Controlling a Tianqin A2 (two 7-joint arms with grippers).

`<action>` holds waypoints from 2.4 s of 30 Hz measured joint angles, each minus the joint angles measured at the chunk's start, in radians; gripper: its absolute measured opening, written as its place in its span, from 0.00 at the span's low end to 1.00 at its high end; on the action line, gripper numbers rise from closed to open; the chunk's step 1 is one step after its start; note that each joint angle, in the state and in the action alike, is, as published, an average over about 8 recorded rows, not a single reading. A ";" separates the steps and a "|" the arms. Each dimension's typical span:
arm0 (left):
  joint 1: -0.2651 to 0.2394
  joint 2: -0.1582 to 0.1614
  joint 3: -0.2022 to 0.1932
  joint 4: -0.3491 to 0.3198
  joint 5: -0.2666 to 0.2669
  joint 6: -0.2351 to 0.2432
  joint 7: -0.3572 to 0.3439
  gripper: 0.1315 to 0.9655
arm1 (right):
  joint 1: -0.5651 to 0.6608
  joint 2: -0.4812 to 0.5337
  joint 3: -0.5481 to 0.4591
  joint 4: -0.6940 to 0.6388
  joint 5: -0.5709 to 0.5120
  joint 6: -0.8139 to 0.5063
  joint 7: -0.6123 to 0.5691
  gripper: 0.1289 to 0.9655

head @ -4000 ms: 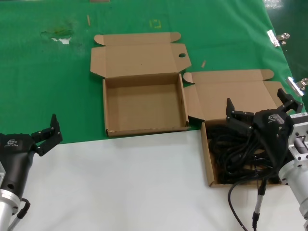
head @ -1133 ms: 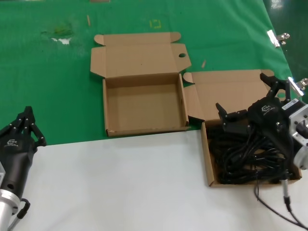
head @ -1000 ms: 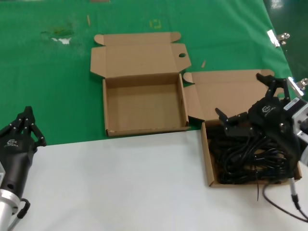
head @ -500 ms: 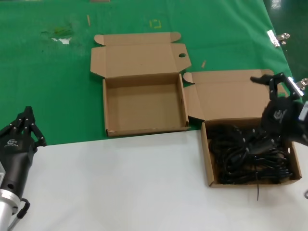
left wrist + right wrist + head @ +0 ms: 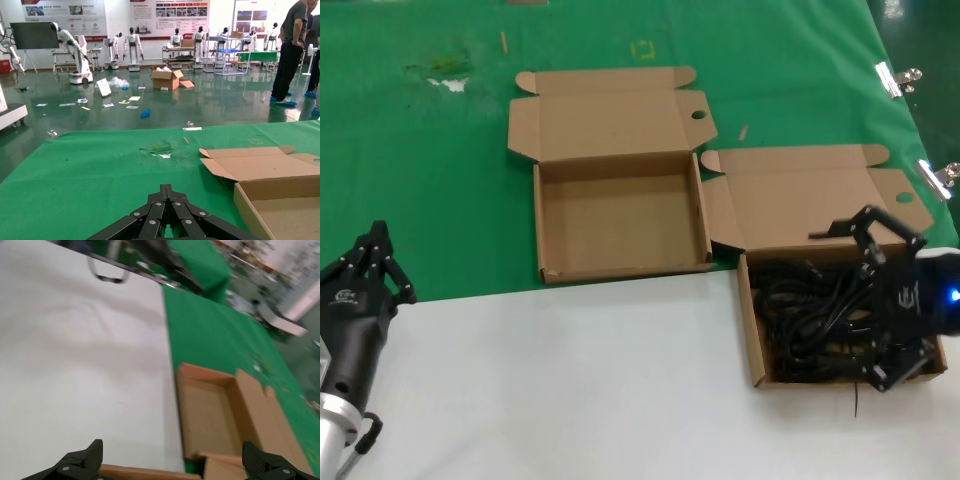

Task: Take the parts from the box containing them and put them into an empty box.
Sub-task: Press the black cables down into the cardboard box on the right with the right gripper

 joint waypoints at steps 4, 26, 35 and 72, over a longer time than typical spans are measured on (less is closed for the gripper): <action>0.000 0.000 0.000 0.000 0.000 0.000 0.000 0.01 | 0.053 -0.013 -0.033 -0.052 -0.015 -0.076 -0.095 1.00; 0.000 0.000 0.000 0.000 0.000 0.000 0.000 0.01 | 0.321 -0.110 -0.183 -0.418 -0.244 -0.158 -0.559 1.00; 0.000 0.000 0.000 0.000 0.000 0.000 0.000 0.01 | 0.422 -0.164 -0.215 -0.578 -0.309 -0.119 -0.717 1.00; 0.000 0.000 0.000 0.000 0.000 0.000 0.000 0.01 | 0.447 -0.249 -0.224 -0.743 -0.315 -0.069 -0.829 0.43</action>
